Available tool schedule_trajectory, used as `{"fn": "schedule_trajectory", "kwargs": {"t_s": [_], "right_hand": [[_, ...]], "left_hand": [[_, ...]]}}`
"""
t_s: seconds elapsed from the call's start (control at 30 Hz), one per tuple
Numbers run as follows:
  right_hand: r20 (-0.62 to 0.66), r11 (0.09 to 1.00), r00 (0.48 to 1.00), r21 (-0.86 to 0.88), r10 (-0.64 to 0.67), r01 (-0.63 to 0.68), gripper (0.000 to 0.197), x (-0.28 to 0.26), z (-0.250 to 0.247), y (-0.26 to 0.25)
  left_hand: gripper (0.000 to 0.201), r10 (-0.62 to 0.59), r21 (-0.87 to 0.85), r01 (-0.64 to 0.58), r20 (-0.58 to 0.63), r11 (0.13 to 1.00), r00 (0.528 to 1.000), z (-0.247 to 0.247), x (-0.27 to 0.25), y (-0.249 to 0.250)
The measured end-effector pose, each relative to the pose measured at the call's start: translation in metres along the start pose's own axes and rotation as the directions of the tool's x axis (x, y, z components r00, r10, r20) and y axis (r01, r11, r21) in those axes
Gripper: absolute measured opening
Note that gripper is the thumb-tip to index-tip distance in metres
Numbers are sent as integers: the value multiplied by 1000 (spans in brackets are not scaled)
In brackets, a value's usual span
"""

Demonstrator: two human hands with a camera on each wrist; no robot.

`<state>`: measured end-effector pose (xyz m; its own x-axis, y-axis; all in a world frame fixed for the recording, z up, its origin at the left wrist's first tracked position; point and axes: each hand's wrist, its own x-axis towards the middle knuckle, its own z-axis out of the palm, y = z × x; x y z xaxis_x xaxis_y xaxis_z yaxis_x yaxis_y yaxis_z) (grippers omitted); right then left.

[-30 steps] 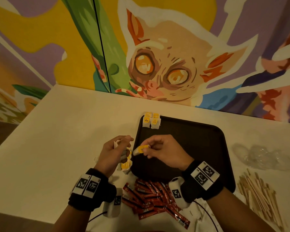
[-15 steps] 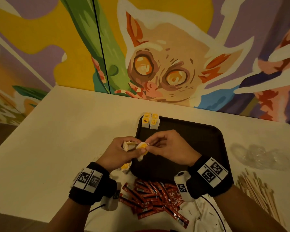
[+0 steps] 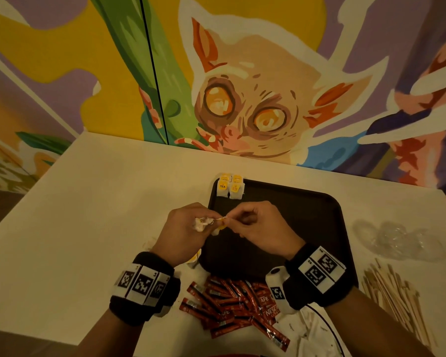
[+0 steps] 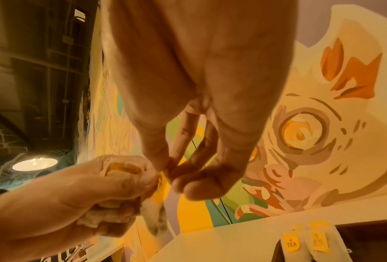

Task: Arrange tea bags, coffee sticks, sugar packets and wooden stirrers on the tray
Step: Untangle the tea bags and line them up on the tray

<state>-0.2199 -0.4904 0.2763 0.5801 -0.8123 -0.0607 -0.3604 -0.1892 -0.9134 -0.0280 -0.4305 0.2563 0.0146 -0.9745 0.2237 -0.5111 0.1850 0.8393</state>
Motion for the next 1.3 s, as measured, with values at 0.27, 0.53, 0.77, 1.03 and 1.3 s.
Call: {"fn": "schedule_trajectory", "kwargs": {"t_s": [0.27, 0.53, 0.77, 1.03, 1.3], "right_hand": [[-25, 989, 997, 127, 77, -74, 8, 0, -1, -2], [-31, 998, 998, 35, 58, -57, 10, -1, 4, 1], [-142, 991, 988, 130, 62, -43, 9, -2, 6, 1], [-48, 993, 997, 103, -53, 58, 7, 1, -1, -10], [22, 956, 997, 283, 74, -77, 11, 12, 2, -3]], "left_hand": [[7, -4, 96, 7, -40, 995, 999, 0, -2, 1], [10, 20, 103, -15, -50, 995, 999, -1, -2, -2], [7, -23, 100, 29, -68, 995, 997, -2, -2, 0], [9, 10, -140, 4, 100, 990, 995, -2, -5, 11], [10, 15, -277, -45, -109, 960, 994, -3, -1, 20]]}}
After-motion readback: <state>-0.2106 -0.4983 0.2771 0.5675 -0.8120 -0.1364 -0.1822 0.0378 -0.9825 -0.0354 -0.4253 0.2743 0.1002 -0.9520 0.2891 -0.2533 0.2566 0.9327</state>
